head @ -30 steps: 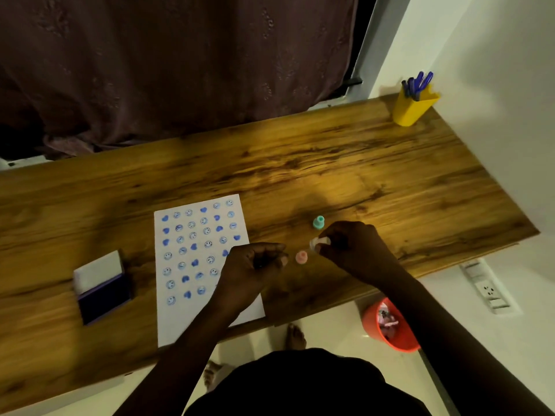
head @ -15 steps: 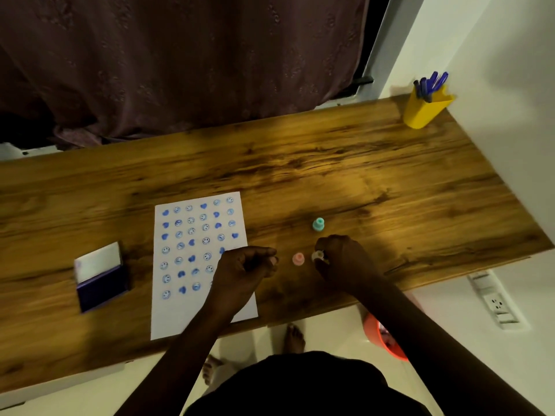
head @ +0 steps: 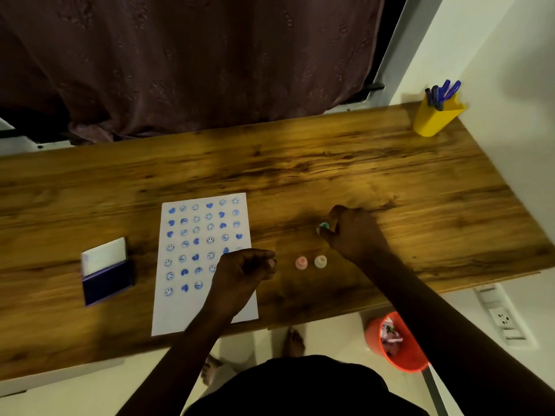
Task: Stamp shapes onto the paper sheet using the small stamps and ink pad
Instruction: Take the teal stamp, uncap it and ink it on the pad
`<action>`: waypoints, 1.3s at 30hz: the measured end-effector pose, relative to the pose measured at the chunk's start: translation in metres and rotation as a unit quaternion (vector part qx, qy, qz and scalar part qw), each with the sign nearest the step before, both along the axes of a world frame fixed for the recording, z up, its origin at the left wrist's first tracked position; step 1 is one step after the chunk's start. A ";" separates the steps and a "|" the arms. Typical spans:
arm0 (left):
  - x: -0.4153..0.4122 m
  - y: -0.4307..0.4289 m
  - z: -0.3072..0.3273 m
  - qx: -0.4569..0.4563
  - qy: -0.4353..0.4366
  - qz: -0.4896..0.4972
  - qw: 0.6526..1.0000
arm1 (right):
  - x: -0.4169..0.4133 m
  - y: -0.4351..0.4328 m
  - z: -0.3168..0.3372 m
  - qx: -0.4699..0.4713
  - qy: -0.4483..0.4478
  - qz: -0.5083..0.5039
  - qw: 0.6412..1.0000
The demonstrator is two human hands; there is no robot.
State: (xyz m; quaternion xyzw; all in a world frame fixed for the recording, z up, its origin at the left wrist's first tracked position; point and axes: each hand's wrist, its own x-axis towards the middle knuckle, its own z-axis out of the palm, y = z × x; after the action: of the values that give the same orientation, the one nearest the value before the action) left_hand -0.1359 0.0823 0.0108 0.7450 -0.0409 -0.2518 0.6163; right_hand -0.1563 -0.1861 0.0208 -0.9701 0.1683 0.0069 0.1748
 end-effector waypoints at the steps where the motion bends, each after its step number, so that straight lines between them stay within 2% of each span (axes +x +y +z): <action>1: 0.000 0.001 0.000 0.000 -0.002 0.001 1.000 | 0.003 0.000 -0.001 0.003 0.008 -0.006 1.000; 6: 0.002 0.006 0.002 -0.006 -0.002 0.014 1.000 | 0.015 0.004 -0.008 0.007 0.049 0.005 0.999; 12: 0.006 0.010 0.010 -0.026 0.000 0.036 0.999 | 0.024 0.017 0.015 0.172 -0.028 -0.035 0.984; 16: 0.012 0.012 0.022 -0.053 -0.006 0.052 0.997 | 0.024 0.048 0.038 0.403 -0.029 -0.075 0.912; 21: 0.018 0.024 0.037 -0.111 0.010 0.073 0.991 | 0.021 0.093 0.053 0.493 0.017 -0.054 0.868; 26: 0.021 0.052 0.037 -0.111 -0.021 0.090 0.990 | 0.026 0.130 0.052 0.534 0.061 -0.051 0.842; 30: 0.023 0.080 0.034 -0.112 -0.032 0.103 0.988 | 0.033 0.151 0.052 0.545 0.067 -0.012 0.835; 34: 0.025 0.109 0.029 -0.103 -0.032 0.135 0.985 | 0.043 0.173 0.054 0.536 0.051 0.038 0.842; 39: 0.028 0.157 0.028 -0.083 -0.022 0.190 0.978 | 0.060 0.212 0.055 0.467 0.044 0.092 0.879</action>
State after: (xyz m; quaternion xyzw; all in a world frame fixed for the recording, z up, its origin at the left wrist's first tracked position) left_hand -0.1077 0.2396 0.0384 0.6908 0.0672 -0.1092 0.7115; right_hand -0.0963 0.0256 0.0755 -0.7859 0.0632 0.1432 0.5982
